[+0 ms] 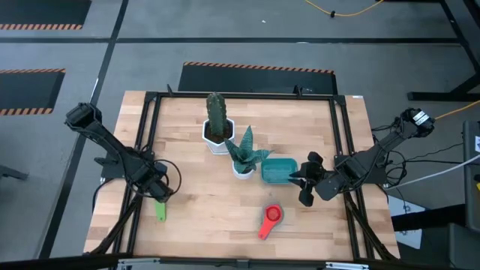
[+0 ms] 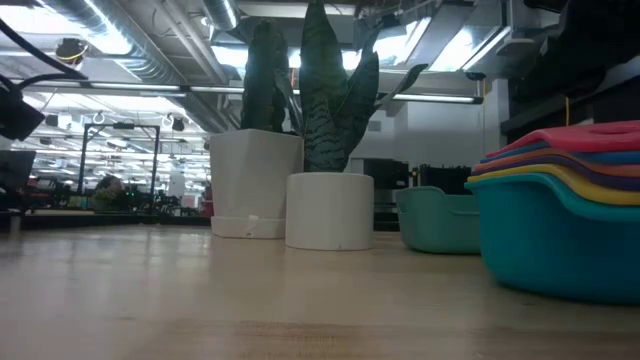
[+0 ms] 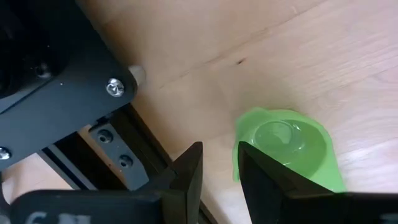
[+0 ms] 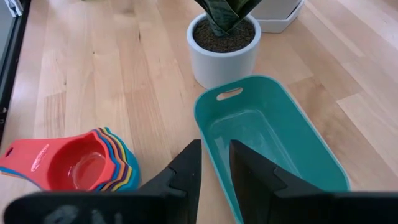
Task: Nest measuring cups in basket
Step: Stack the green measuring cup on top of the red measuring cup
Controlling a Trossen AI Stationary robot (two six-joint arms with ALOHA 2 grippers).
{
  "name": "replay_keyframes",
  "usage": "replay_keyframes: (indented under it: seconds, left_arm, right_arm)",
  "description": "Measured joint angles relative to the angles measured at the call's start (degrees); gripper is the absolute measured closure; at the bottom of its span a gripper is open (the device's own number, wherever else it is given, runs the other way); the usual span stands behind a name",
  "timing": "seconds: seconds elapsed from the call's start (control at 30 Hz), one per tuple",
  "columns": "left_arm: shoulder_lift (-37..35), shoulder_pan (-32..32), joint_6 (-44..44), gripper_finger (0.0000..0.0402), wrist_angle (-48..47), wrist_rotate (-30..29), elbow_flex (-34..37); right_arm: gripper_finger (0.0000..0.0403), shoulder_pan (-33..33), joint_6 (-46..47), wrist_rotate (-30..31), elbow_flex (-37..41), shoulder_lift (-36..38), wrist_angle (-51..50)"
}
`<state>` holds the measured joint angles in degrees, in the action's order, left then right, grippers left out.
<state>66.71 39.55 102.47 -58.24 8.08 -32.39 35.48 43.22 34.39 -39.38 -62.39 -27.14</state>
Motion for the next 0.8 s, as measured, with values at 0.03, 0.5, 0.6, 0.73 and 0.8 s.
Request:
replay_keyframes:
  seconds: [0.03, 0.5, 0.6, 0.73, 0.8]
  left_arm:
    - [-0.01, 0.00, -0.05, 0.0307, 0.21, 0.02, 0.08]
    - [0.01, 0.00, -2.75, 0.0307, 2.75, -0.22, 0.09]
    - [0.04, 0.00, -3.01, 0.0307, 2.96, -0.26, 0.09]
    - [0.58, 0.00, -2.72, 0.0307, 4.33, 0.11, 1.56]
    - [0.81, 0.00, -2.71, 0.0307, 6.82, 0.95, 3.11]
  right_arm:
    - [0.0317, 0.00, 0.00, -0.02, 0.00, 0.00, 0.00]
    - [0.0317, 0.00, 0.02, -0.09, 0.00, 0.00, 0.02]
    - [0.0317, 0.00, 0.02, -0.11, 0.00, 0.00, 0.02]
    - [0.0317, -0.01, 0.03, -0.11, 0.00, 0.00, 0.02]
    - [0.0317, -0.01, 0.04, -0.13, 0.00, 0.00, 0.07]
